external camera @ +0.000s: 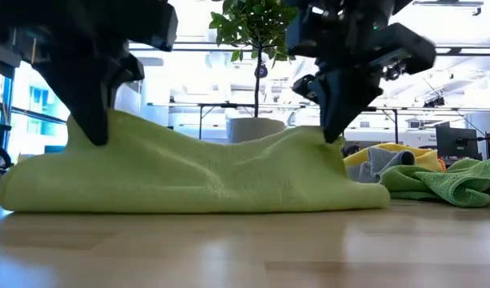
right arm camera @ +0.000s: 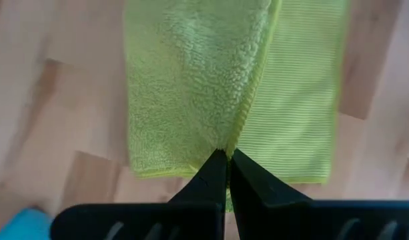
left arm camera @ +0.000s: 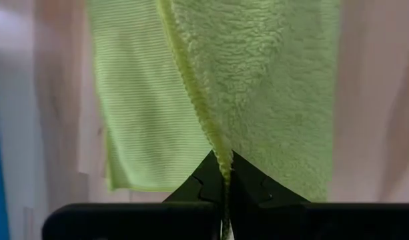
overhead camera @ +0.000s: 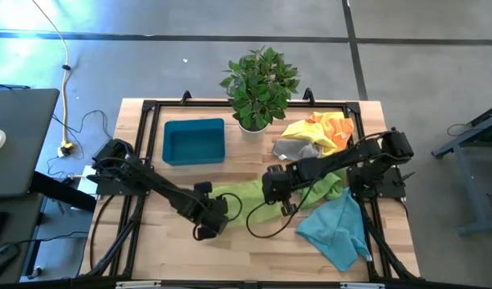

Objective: Fold microfiber towels
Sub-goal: Fold the light green towel

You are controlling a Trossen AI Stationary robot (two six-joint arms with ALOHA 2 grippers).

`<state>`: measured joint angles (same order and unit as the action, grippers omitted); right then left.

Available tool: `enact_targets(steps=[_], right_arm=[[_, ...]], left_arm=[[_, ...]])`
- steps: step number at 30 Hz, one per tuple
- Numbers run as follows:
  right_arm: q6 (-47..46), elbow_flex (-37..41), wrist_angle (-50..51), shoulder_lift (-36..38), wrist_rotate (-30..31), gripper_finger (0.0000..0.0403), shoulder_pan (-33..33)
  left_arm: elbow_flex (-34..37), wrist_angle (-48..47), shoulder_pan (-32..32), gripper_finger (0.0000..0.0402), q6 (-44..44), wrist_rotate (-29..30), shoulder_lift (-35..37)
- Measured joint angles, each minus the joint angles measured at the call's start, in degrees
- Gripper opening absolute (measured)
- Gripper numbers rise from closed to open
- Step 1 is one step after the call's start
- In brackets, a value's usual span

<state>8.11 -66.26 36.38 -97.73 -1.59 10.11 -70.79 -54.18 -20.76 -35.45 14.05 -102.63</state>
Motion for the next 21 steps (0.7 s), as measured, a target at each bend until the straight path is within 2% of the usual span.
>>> enact_targets(steps=[6, 16, 21], right_arm=[[0.2, 0.0, -0.2, -0.5, 3.2, 0.0, -2.6], [-0.1, 0.0, -0.2, -5.7, 3.5, 0.0, -4.9], [-0.1, 0.0, -0.3, -6.5, 7.5, 0.0, -5.0]], left_arm=[[1.3, 0.0, 2.6, 0.0, 0.0, 0.3, 0.0], [1.7, -0.5, 5.1, 0.0, 0.1, 0.6, 0.0], [1.7, -1.2, 6.0, 0.0, 0.1, 1.5, 0.0]])
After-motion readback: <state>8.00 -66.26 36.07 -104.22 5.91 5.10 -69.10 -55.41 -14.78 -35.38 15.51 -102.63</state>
